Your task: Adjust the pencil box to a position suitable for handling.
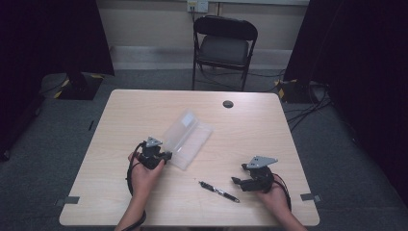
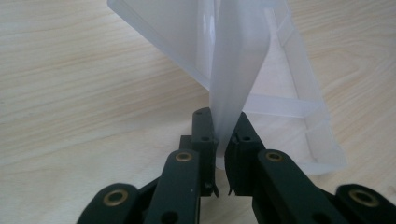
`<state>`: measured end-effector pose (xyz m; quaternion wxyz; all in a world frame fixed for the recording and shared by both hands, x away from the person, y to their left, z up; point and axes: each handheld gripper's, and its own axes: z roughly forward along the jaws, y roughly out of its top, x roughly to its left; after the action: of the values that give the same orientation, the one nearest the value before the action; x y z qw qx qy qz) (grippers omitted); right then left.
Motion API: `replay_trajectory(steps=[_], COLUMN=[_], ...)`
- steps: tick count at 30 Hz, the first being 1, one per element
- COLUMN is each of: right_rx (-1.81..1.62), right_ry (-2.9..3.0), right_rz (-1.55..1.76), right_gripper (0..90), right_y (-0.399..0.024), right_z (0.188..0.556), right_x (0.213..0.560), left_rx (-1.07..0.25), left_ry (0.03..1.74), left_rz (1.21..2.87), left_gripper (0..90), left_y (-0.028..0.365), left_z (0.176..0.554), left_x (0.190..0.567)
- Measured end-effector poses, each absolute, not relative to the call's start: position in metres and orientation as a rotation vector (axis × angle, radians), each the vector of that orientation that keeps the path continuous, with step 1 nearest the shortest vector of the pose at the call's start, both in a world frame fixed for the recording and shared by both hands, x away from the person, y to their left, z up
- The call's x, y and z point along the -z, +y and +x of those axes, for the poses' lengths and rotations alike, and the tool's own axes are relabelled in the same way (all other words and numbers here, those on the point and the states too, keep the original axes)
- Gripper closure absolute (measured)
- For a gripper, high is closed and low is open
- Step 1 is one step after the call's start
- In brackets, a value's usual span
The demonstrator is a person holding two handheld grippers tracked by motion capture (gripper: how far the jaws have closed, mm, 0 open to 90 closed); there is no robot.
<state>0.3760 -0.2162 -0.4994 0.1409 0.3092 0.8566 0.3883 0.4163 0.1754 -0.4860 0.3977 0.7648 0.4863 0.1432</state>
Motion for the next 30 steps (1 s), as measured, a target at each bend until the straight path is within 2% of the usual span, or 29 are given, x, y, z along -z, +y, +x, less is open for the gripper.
replay_trajectory(steps=[4,8,15,20,30], right_rx=[-1.121,-1.121,-1.122,-1.122,-1.137], right_ry=[2.474,2.474,2.478,2.478,2.503], right_rz=[0.893,0.892,0.889,0.889,0.888], right_gripper=[29.8,29.8,29.8,29.7,32.2], right_y=[-0.216,-0.216,-0.216,-0.216,-0.214], right_z=[0.376,0.376,0.376,0.376,0.372], right_x=[0.499,0.499,0.499,0.499,0.495], left_rx=[-0.353,-0.365,-0.365,-0.384,-0.366], left_ry=[1.227,1.224,1.217,1.216,1.201], left_rz=[1.923,1.899,1.864,1.847,1.896], left_gripper=[83.0,72.0,62.8,51.4,42.1], left_y=[0.180,0.183,0.188,0.193,0.199], left_z=[0.419,0.418,0.411,0.404,0.368], left_x=[0.488,0.491,0.491,0.487,0.492])
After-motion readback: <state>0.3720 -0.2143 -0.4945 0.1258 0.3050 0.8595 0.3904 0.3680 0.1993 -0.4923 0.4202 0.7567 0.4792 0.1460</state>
